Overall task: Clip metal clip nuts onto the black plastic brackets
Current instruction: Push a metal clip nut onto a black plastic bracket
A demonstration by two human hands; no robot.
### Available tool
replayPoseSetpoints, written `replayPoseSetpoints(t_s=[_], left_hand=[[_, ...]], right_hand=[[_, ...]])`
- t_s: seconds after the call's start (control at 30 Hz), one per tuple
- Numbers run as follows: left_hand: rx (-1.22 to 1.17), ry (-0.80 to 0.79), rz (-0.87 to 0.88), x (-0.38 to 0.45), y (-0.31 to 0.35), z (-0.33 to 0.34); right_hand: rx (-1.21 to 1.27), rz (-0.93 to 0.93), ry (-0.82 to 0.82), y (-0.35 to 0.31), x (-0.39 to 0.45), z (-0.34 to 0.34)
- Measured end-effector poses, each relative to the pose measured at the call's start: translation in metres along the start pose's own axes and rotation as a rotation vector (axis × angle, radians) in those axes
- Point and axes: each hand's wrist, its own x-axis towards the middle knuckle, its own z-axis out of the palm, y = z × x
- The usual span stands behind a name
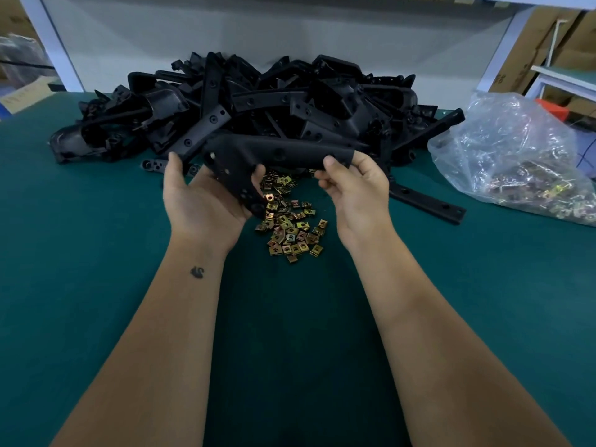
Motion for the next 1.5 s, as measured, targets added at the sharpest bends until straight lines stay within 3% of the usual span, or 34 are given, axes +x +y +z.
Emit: replayPoseSetpoints(t_s=[0.23,0.33,0.47,0.57,0.7,0.87,1.17,1.5], left_hand=[[0.499,-0.103,-0.192,0.000,-0.007,0.005],[0.795,-0.101,-0.209,-0.001,-0.010,0.006],[0.960,-0.175,-0.121,-0.002,-0.015,0.006],[0.805,-0.058,-0.012,0.000,-0.015,0.005],[0.375,0.159,0.090,0.009,-0.004,0.001],[0.342,0.173,0.073,0.012,-0.003,-0.004],[0.162,0.227,0.011,0.020,-0.019,0.000],[0.117,0.210,0.082,0.019,-0.022,0.002]], right_hand=[[0.229,-0.033,0.154,-0.004,0.007,-0.010],[0.148,-0.090,0.146,-0.007,0.007,-0.009],[-0.025,-0.224,0.058,-0.010,0.002,-0.003],[-0.283,-0.237,0.017,-0.008,-0.001,-0.003],[-0.900,-0.267,-0.094,0.001,0.000,-0.010],[-1.436,-0.229,-0.371,0.023,0.001,-0.007],[-1.365,-0.237,-0.305,0.023,0.001,-0.003],[-1.221,-0.208,-0.431,0.017,-0.007,0.004]])
